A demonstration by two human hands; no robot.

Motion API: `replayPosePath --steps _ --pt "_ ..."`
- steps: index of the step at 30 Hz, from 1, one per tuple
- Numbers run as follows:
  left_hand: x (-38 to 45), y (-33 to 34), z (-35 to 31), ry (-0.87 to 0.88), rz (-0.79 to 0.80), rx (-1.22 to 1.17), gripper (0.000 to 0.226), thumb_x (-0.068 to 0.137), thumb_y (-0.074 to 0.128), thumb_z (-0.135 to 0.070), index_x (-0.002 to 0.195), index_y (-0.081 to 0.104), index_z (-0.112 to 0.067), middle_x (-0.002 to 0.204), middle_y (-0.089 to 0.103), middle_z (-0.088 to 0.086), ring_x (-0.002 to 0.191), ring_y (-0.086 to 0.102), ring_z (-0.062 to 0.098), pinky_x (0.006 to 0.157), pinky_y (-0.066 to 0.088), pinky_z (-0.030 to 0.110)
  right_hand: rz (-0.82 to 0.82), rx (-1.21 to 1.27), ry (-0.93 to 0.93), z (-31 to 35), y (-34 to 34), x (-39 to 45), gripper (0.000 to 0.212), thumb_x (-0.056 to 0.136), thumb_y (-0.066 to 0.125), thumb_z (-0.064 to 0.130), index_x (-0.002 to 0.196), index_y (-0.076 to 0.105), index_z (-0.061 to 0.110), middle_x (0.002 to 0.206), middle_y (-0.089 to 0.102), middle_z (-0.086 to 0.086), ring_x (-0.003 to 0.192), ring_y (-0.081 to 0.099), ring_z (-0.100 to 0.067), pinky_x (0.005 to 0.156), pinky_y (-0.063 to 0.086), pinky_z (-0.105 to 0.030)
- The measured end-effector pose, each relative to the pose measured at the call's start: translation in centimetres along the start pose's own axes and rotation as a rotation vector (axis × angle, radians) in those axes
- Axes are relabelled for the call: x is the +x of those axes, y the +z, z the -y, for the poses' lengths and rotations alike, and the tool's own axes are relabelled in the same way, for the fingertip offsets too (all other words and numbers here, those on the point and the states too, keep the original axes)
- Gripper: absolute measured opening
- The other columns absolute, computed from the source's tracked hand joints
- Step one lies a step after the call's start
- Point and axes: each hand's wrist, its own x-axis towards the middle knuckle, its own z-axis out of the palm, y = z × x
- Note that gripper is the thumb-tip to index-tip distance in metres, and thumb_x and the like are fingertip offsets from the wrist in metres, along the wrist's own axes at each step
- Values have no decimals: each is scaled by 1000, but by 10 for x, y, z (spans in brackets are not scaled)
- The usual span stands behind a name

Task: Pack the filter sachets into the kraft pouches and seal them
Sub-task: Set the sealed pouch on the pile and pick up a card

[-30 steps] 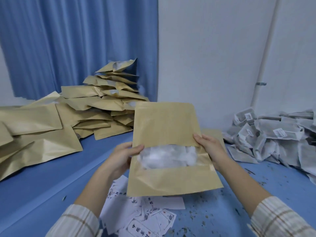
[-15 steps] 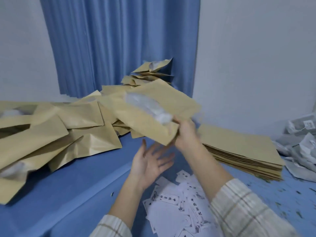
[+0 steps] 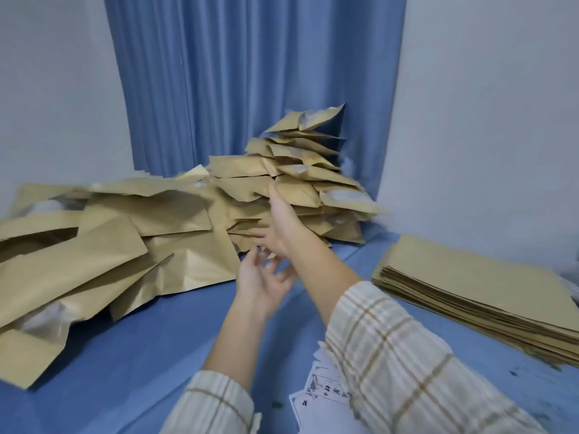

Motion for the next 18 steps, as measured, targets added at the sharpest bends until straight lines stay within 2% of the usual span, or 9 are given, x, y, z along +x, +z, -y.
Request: replayPosePath --steps 2,5,6,8,10,12,14,16,18 --pt "8 6 25 -67 5 55 31 101 40 -36 108 54 -9 99 65 12 82 66 31 70 53 43 -123 -347 -165 -1 -33 -8 60 89 44 57 139 37 24 133 49 -3 106 56 -24 95 45 -37" --pt "16 19 68 -160 17 108 23 100 43 -25 108 52 -5 106 62 15 84 63 32 77 52 41 -325 -1207 -445 -9 -113 -27 42 90 49 42 127 48 20 116 60 -1 105 55 -20 84 44 -32" --pt "19 23 83 -191 19 117 20 100 43 -23 102 52 -5 108 62 16 83 63 31 77 51 39 -371 -1469 -448 -11 -143 -35 38 90 49 39 122 49 18 115 60 -3 107 55 -23 81 43 -33" --pt "23 32 113 -262 15 104 20 100 42 -23 94 51 -6 113 60 17 84 62 29 75 50 36 -440 -1822 -338 -16 -203 -51 40 91 47 38 123 46 14 123 55 -8 113 50 -27 86 40 -35" --pt "27 43 141 -323 11 74 27 102 36 -28 98 51 -5 116 59 17 87 60 30 73 49 35 -509 -1986 -144 -24 -260 -68 57 93 42 44 137 32 9 139 42 -10 126 39 -27 101 32 -38" --pt "31 54 166 -354 10 60 35 103 32 -32 112 51 -3 116 59 17 90 59 30 73 49 36 -596 -2001 34 -31 -307 -86 73 94 38 51 146 13 7 152 21 -10 139 21 -26 112 20 -40" --pt "32 64 187 -374 3 58 36 103 32 -33 117 48 -4 119 58 19 85 59 30 72 50 36 -673 -1982 154 -37 -341 -100 79 93 35 55 148 3 8 156 10 -9 143 11 -26 115 14 -42" --pt "32 74 203 -395 -10 59 37 103 34 -34 118 48 -3 122 58 20 82 59 30 71 50 36 -711 -1935 252 -41 -357 -109 78 93 32 57 148 3 11 154 15 -7 142 10 -29 114 14 -48" --pt "29 82 215 -417 -24 56 40 103 36 -33 124 47 -1 123 57 20 81 59 30 70 50 36 -736 -1865 312 -45 -366 -115 68 95 32 54 147 12 16 149 27 -6 139 17 -32 109 16 -53"
